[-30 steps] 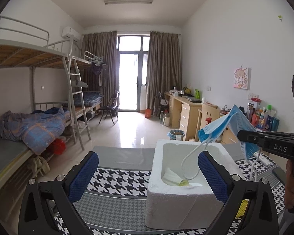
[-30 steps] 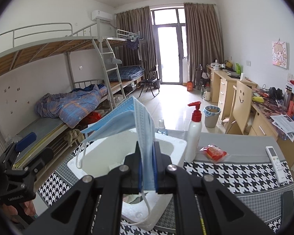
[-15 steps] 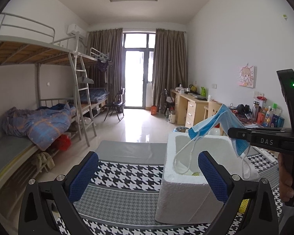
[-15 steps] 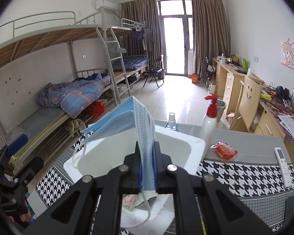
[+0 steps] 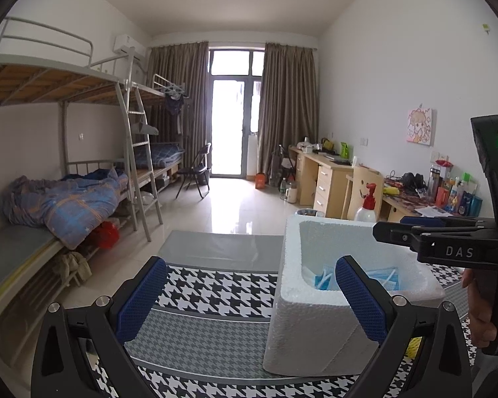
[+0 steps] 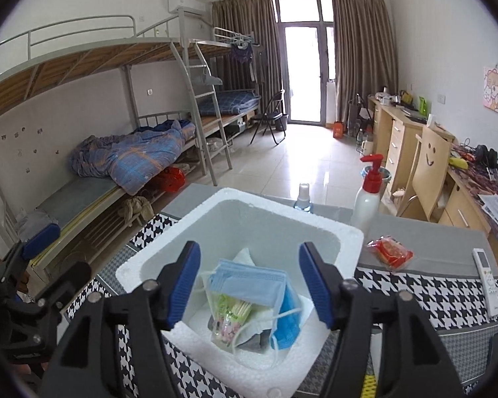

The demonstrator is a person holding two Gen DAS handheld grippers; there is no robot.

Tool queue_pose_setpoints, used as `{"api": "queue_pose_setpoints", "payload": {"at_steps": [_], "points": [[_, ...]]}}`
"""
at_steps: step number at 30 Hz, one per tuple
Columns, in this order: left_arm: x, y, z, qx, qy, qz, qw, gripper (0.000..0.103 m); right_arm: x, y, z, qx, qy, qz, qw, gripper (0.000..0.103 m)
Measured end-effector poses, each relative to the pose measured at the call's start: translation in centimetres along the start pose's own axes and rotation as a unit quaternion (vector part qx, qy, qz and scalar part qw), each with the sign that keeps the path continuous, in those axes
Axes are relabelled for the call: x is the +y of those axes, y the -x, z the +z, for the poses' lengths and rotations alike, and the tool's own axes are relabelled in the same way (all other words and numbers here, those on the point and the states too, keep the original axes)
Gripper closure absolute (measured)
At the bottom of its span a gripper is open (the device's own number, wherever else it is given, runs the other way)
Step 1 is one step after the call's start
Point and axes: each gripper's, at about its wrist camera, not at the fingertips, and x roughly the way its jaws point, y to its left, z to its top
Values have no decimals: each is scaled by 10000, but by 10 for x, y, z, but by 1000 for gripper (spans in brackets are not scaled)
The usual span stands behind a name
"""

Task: Organize soft objects
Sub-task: 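Lower blue mask into foam box and open right tool, then withdraw both tools from foam box back toward the table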

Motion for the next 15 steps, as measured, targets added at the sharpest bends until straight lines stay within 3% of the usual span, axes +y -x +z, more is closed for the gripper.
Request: {"api": "queue_pose_setpoints", "payload": {"at_steps": [15], "points": [[-17,11,-1,4,-84,-184,9998,1,1,27,-8,-345,70,122,9993,25]]}}
